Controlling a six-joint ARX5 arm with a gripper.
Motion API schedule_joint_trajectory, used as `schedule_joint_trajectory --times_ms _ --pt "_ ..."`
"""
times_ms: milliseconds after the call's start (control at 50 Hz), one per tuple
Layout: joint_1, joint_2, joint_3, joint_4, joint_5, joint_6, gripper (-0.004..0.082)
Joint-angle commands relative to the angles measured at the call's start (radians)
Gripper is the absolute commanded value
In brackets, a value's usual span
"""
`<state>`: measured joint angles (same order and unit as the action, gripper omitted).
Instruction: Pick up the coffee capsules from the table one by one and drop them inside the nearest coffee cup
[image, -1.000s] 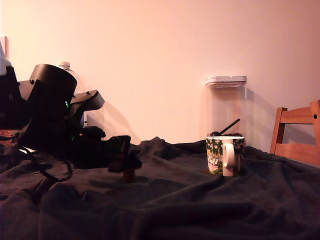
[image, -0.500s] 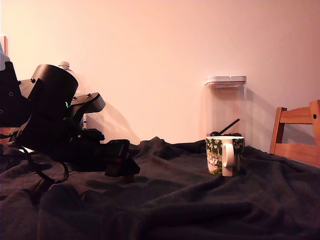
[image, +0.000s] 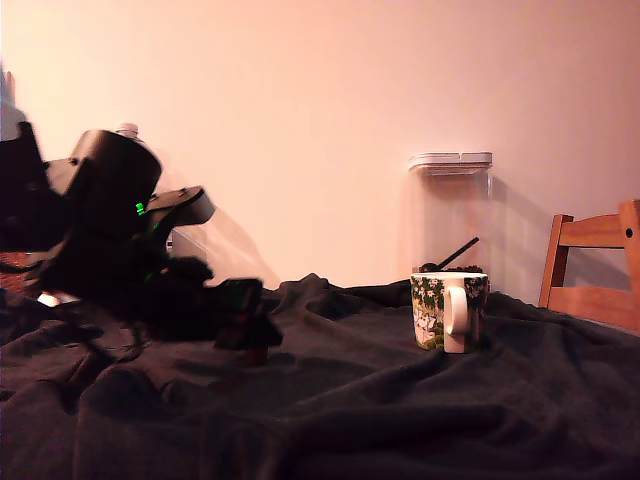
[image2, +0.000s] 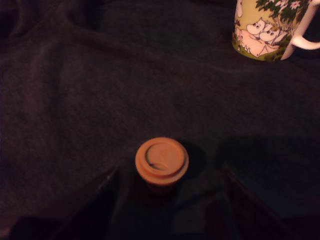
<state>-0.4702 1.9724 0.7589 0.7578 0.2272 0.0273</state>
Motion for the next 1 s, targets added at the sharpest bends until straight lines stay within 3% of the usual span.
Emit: schedule_joint_trajectory --times_ms 0,660,980 --pt "0.003 0.039 0.018 -0.011 0.001 0.005 0.0586" --pt "0.003 0.094 0.079 -0.118 0.027 -0.001 0.058" --pt "0.003 0.076 0.079 -0.138 0.027 0.0 0.0397"
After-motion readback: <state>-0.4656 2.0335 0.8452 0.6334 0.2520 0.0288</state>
